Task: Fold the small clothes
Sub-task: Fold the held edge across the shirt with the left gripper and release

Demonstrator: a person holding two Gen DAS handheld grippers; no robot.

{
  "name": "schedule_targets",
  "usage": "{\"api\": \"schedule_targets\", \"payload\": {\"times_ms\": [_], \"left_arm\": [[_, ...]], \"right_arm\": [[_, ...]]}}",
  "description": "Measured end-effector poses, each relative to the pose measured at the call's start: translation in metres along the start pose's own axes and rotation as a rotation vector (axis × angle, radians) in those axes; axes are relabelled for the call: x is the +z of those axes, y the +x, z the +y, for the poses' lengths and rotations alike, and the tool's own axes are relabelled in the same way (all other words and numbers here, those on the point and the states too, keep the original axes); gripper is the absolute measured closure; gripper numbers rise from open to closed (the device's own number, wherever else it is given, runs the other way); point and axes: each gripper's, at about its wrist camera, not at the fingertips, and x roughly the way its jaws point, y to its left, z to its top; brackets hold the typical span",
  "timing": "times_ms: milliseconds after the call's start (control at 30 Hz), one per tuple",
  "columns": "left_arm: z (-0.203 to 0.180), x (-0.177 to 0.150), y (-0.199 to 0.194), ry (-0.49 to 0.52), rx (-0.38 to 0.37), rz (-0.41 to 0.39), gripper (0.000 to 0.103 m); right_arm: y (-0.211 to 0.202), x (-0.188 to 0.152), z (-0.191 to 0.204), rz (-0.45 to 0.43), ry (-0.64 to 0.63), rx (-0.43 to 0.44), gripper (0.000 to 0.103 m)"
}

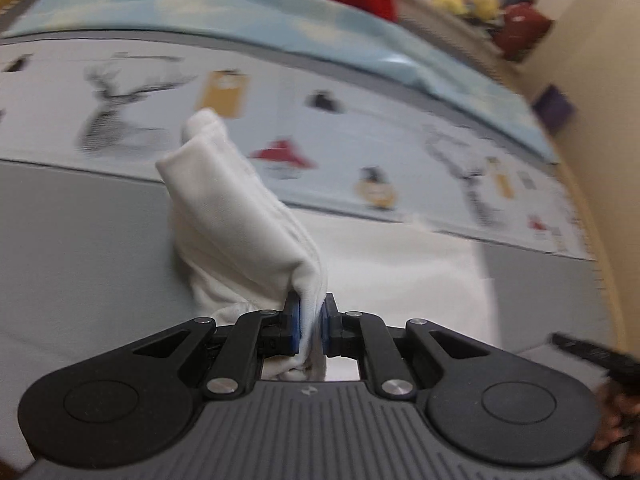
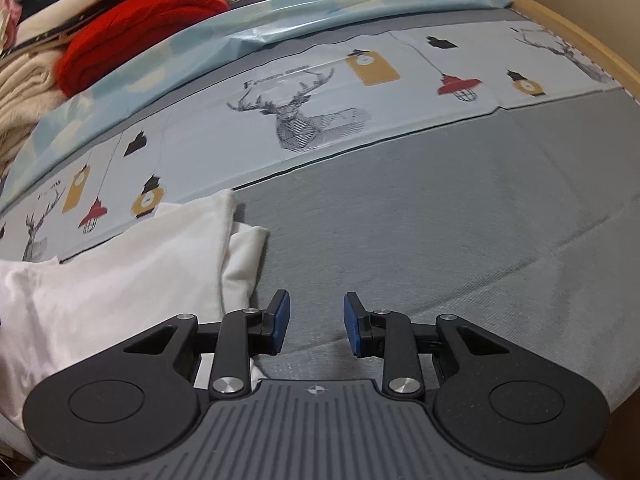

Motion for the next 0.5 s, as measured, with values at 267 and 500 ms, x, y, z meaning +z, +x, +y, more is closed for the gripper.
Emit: {"api": "schedule_targets", "payload": {"times_ms": [267,500], "left_arm": [[-0.131,-0.011,0.05,0.051,-0.205,0.037,0.093],[-0.198,-0.023,0.088,0.117,-0.274,0.034,0.089]], "right_arm": [[-0.007,-0.003,-0.024,-0.001,0.006,-0.018,0.072],[-0.007,-0.002,-0.044,0.011,0.09,-0.013,0.072]]}}
